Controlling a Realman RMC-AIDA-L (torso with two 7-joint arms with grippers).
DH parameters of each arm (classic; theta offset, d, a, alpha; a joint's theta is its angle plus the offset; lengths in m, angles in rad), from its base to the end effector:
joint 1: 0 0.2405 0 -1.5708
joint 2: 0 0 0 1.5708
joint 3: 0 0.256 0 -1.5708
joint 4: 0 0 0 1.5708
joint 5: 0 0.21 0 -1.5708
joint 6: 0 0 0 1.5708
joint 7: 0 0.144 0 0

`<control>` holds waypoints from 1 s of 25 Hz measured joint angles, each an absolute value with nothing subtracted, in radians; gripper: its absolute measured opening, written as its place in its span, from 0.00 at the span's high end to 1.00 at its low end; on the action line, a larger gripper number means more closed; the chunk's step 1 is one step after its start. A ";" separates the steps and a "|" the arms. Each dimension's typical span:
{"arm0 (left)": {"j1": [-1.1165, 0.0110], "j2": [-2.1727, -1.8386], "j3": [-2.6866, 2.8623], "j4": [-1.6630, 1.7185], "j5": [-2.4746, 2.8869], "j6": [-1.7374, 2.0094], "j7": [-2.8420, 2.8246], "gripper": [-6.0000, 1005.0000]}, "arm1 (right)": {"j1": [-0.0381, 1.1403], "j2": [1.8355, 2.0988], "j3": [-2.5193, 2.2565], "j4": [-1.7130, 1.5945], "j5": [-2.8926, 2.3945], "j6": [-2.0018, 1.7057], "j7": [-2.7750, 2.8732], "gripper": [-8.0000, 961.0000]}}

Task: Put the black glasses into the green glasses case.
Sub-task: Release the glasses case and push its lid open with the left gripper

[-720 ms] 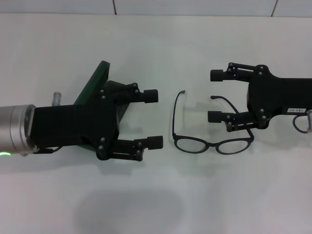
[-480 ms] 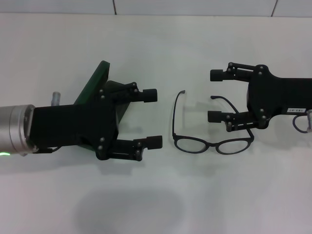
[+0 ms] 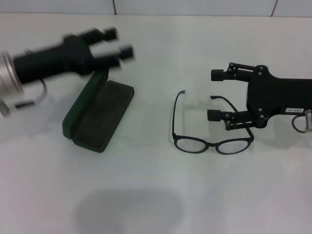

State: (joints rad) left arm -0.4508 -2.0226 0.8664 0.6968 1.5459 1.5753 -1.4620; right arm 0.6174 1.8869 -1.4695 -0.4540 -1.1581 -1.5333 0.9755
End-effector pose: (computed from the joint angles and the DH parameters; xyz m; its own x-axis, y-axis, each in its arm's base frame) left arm -0.2411 0.3363 0.0408 0.6229 0.2665 0.7355 0.5039 -0.8558 -0.1166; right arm 0.2073 0.3421 -0.0020 0.7978 0.0641 -0.5995 -0.0371 -0.9872 -0.1549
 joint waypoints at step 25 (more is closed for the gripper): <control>-0.522 -2.087 1.142 1.209 2.519 1.330 -2.378 0.18 | 0.590 1.885 -1.457 -0.454 -1.163 -1.529 0.951 0.10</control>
